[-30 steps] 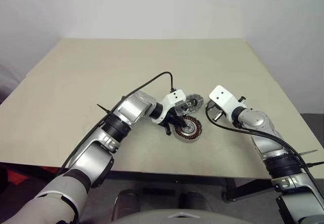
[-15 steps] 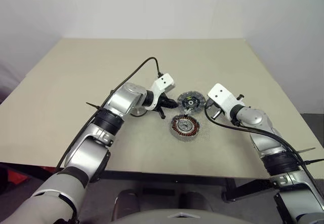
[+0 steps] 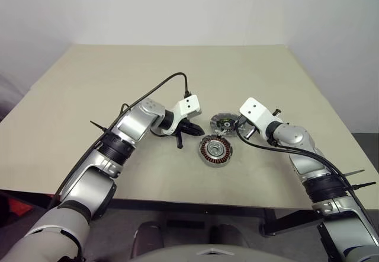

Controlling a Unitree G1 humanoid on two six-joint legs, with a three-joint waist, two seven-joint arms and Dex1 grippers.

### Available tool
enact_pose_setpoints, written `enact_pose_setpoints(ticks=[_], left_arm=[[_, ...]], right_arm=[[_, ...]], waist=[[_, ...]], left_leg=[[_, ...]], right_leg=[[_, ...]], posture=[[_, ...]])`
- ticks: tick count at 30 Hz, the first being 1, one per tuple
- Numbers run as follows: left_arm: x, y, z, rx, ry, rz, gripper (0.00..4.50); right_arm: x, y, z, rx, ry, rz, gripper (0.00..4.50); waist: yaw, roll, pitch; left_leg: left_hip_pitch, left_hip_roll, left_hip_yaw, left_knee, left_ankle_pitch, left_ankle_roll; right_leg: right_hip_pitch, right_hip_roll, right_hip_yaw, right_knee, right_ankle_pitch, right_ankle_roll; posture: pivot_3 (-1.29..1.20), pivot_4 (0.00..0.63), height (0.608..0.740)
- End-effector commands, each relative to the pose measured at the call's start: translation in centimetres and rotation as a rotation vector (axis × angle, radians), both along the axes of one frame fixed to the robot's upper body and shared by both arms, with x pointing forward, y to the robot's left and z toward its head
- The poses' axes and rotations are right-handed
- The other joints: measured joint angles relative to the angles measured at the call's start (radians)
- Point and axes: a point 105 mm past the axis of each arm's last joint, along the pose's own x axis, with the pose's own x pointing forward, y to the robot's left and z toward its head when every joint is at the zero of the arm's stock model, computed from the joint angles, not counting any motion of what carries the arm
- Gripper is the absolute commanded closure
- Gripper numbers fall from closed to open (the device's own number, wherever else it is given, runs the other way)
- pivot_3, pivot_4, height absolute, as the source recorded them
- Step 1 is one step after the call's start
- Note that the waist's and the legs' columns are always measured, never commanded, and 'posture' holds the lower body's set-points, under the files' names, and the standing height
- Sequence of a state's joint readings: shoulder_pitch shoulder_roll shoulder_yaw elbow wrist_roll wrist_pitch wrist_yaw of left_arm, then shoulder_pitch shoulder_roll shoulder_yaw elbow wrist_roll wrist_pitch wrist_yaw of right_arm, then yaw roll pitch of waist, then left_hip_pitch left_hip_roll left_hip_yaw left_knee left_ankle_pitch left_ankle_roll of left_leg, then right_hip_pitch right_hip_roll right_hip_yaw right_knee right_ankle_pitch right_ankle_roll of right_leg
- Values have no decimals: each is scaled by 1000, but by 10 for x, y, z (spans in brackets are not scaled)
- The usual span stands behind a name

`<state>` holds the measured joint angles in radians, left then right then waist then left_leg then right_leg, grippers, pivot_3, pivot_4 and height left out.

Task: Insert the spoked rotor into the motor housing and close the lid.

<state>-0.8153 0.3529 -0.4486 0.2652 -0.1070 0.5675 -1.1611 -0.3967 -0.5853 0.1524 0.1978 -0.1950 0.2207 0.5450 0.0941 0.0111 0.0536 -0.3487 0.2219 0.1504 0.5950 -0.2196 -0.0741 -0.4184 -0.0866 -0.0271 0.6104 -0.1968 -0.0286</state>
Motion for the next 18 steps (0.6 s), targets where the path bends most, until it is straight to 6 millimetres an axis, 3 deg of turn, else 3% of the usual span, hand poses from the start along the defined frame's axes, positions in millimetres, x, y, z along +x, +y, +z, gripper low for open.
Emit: enact_pose_setpoints(ticks=[1,9,18], left_arm=[[0,0,6,39,-121,-87,4444],[-2,-2,3,66,-226,-205,4444],[3,-16,14,-8,-287,-205,4444]], right_arm=[[3,4,14,2,-48,22,4500],[2,4,13,2,-47,24,4500],[3,6,13,-1,-47,31,4500]], waist=[[0,0,0],[0,0,0],[1,0,0]], left_leg=[[0,0,0,0,0,0],[0,0,0,0,0,0],[0,0,0,0,0,0]], right_leg=[[0,0,0,0,0,0],[0,0,0,0,0,0],[0,0,0,0,0,0]], posture=[[0,0,740],[0,0,740],[0,0,740]])
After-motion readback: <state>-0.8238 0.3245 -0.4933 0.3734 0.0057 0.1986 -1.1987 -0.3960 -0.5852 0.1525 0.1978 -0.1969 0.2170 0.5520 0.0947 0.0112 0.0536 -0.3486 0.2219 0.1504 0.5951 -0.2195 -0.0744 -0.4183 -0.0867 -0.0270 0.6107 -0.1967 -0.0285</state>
